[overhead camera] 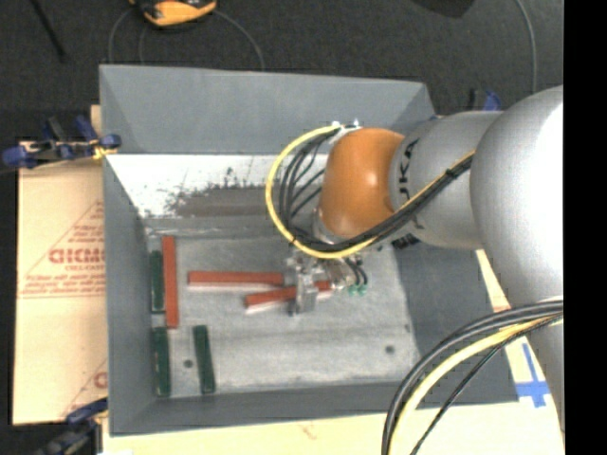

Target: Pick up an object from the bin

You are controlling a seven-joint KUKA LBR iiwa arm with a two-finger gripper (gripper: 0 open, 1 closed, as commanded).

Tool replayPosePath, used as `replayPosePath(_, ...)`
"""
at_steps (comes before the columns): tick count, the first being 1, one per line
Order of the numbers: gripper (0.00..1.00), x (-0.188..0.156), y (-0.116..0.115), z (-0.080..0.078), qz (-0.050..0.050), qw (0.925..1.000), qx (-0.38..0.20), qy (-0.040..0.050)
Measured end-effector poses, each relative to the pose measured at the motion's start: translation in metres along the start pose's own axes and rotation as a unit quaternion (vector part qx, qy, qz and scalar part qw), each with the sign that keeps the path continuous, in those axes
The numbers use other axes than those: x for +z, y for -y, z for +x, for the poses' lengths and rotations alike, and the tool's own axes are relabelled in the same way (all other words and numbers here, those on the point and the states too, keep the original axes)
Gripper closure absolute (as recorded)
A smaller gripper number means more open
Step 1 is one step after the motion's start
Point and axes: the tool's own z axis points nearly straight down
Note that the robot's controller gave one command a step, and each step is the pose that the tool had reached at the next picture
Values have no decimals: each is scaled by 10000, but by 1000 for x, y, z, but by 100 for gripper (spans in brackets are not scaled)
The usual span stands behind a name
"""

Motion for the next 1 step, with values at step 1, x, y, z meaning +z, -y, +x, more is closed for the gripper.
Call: replayPosePath(1, 100, 0, 0, 0, -2, 10000, 4, 0)
